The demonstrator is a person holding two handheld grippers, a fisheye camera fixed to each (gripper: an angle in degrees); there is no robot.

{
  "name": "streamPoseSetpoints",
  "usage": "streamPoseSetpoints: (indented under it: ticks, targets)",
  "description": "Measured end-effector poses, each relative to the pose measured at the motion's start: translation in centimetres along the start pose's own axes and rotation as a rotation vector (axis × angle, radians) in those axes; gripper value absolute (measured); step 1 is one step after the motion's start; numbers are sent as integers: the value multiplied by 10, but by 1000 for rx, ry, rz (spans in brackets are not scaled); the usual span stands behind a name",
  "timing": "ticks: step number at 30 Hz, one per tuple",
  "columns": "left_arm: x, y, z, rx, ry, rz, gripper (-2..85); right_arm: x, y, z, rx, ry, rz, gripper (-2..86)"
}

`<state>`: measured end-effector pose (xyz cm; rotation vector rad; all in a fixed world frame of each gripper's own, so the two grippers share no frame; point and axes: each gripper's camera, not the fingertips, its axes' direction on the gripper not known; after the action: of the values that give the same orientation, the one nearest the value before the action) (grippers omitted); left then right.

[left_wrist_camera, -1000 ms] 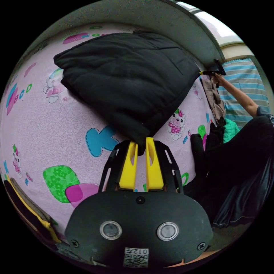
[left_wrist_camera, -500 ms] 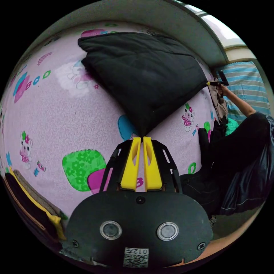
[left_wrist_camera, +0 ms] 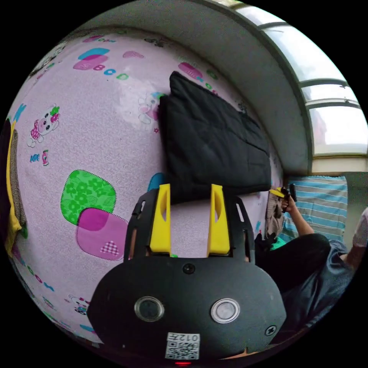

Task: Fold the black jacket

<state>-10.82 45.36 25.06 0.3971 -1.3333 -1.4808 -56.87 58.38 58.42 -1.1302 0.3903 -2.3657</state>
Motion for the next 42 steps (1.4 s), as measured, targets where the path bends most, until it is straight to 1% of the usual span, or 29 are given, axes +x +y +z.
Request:
streamPoseSetpoints:
  ticks: [2,4,6,8,9,12,16,23,27,32,34,40,42]
  targets:
    - [-11,-1,14,-23,-4,-52,147,0,-11,11,-12,-71,2,168]
    - [-29,2,27,-37,46,-124,155,-3,-19,19,-13,-83,-2,168]
    - [-46,12,45,-58,166,-193,155,-8,-27,27,-30,-87,-10,162]
    - [-51,19,56,-54,242,-210,146,-16,-35,38,-46,-102,-28,135]
    - [-51,22,64,-52,311,-214,138,-18,-37,39,-42,-98,-29,131]
    - [-48,26,76,-58,310,-210,112,-25,-44,44,-30,-98,-31,106]
    - [-34,27,77,-8,261,-151,81,-39,-48,50,-1,-95,-54,70]
    - [-45,13,52,122,227,-142,56,-92,-85,88,-16,-57,-112,60]
    - [-61,-15,26,148,131,-128,52,-129,-123,119,-15,-61,-144,60]
    - [-87,-45,-10,210,27,-145,48,-198,-192,178,-33,-35,-210,58]
    - [-100,-53,-22,232,-4,-168,49,-224,-215,199,-31,-17,-232,57]
    - [-133,-81,-65,288,-204,-229,52,-313,-290,280,-47,64,-323,56]
    - [-145,-88,-80,316,-257,-291,54,-338,-307,302,-44,90,-349,58]
